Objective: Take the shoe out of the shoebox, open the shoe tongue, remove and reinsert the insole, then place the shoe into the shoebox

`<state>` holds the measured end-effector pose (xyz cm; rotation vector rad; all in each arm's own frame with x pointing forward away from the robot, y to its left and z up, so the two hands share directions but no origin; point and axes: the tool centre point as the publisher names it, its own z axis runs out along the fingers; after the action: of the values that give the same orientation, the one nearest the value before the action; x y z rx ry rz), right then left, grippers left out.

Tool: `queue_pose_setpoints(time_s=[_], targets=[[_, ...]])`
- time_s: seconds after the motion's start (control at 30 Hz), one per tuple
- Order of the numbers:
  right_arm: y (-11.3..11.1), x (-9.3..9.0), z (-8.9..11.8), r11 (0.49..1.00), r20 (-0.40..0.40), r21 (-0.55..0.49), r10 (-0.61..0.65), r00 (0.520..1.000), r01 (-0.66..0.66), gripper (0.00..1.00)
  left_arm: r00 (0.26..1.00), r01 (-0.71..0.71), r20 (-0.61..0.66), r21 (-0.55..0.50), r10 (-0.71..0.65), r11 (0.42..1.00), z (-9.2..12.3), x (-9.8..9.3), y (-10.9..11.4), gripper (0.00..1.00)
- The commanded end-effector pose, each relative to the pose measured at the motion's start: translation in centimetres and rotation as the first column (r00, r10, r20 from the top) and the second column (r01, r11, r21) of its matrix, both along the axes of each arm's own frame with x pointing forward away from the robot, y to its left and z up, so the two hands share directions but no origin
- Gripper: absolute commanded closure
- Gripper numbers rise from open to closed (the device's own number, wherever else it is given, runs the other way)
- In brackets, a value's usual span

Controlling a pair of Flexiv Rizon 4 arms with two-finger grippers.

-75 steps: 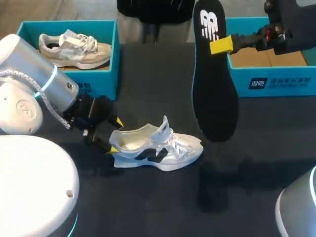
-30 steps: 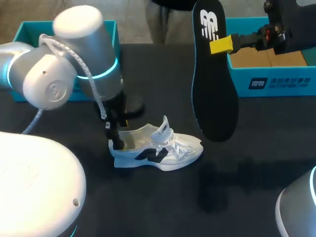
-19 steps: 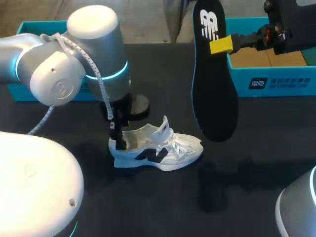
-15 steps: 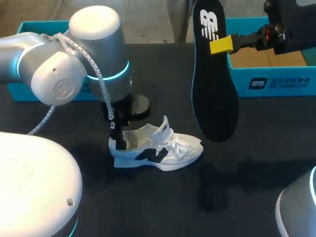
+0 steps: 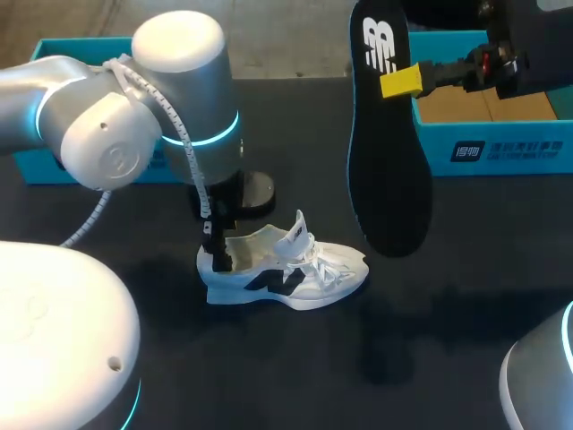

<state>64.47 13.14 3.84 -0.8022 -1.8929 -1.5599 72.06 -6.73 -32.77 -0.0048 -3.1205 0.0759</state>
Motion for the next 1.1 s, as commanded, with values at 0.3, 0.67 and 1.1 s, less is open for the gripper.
queue_pose_setpoints(time_s=[0.3,0.67,1.1], targets=[[0.2,0.3,0.0,1.000,-0.002,-0.003,0.003,1.000,-0.003,1.00,1.000,0.010,0.006,-0.022,-0.009,1.000,0.4,0.4,-0.3,0.00],[0.2,0.3,0.0,1.000,-0.002,-0.003,0.003,1.000,-0.003,1.00,0.999,0.043,0.011,-0.074,-0.042,0.996,0.6,3.8,-3.1,0.00],[0.2,0.3,0.0,1.000,-0.002,-0.003,0.003,1.000,-0.003,1.00,0.998,0.057,-0.027,-0.076,-0.060,0.995,-3.0,5.6,-6.5,0.00]])
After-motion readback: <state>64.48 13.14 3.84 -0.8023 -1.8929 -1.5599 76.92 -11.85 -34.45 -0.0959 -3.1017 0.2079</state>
